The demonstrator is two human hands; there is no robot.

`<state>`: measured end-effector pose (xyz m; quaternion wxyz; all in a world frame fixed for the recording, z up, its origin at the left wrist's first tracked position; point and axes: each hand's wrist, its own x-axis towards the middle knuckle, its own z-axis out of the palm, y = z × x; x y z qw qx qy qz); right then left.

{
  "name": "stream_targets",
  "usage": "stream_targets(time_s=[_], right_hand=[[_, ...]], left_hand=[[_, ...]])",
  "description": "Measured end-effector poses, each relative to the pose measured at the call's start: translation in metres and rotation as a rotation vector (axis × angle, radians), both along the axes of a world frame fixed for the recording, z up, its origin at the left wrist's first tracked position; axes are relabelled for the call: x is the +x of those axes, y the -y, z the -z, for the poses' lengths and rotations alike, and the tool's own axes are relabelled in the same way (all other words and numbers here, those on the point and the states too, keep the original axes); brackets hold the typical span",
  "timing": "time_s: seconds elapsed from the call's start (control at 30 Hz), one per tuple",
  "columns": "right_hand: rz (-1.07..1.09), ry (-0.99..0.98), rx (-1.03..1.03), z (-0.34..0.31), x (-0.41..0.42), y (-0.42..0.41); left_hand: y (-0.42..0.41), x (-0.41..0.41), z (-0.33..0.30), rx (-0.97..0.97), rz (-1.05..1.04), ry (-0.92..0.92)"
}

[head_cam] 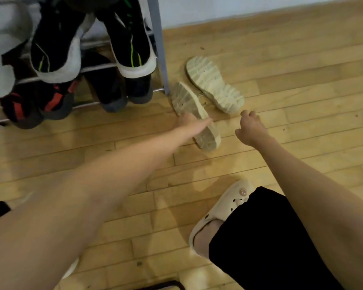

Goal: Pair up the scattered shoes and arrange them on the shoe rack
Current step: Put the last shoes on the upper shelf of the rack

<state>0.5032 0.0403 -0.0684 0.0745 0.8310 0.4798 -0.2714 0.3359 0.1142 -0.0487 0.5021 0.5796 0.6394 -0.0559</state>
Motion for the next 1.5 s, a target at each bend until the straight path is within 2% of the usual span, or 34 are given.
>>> stream_targets(time_s=[0.13,0.23,0.3,0.47,0.6,0.67,0.8,0.9,1.03,1.17,1.27,1.37,1.5], right_hand=[[0.012,0.014,0.083,0.016,0.018,-0.019],[-0.062,0.045,0.138,0.027,0.020,-0.032],[-0.098,0.068,0.158,0.035,0.017,-0.040],[-0.053,0.112,0.161,0.048,0.000,-0.061],[0.017,0.215,0.119,0.047,-0.009,-0.070],[0.017,0.204,0.094,0.041,-0.016,-0.068],[-0.024,0.124,0.035,0.026,-0.040,-0.040],[0.063,-0.042,-0.011,0.014,-0.057,-0.006],[0.265,-0.415,-0.048,-0.011,-0.081,0.029],[0.716,-0.823,0.069,-0.050,-0.114,0.049],[1.062,-1.080,0.071,-0.082,-0.136,0.060],[1.026,-1.167,0.044,-0.122,-0.155,0.080],[0.929,-1.296,0.091,-0.176,-0.181,0.109]], left_hand=[[0.005,0.032,0.025,-0.084,-0.201,-0.021],[0.012,0.034,0.040,0.039,-0.065,-0.176],[0.017,0.030,0.045,0.101,-0.010,-0.206],[0.024,0.004,0.051,0.050,-0.141,-0.053],[0.038,-0.021,0.049,0.030,-0.374,0.026],[0.046,-0.030,0.048,0.014,-0.482,0.051],[0.055,-0.055,0.040,-0.003,-0.553,0.133],[0.053,-0.077,0.029,-0.054,-0.625,0.194],[0.049,-0.106,-0.004,-0.035,-0.650,0.174],[0.058,-0.145,-0.029,-0.058,-0.665,0.163],[0.075,-0.178,-0.048,-0.065,-0.673,0.141],[0.094,-0.202,-0.099,0.000,-0.633,0.136],[0.105,-0.237,-0.156,0.074,-0.564,0.237]])
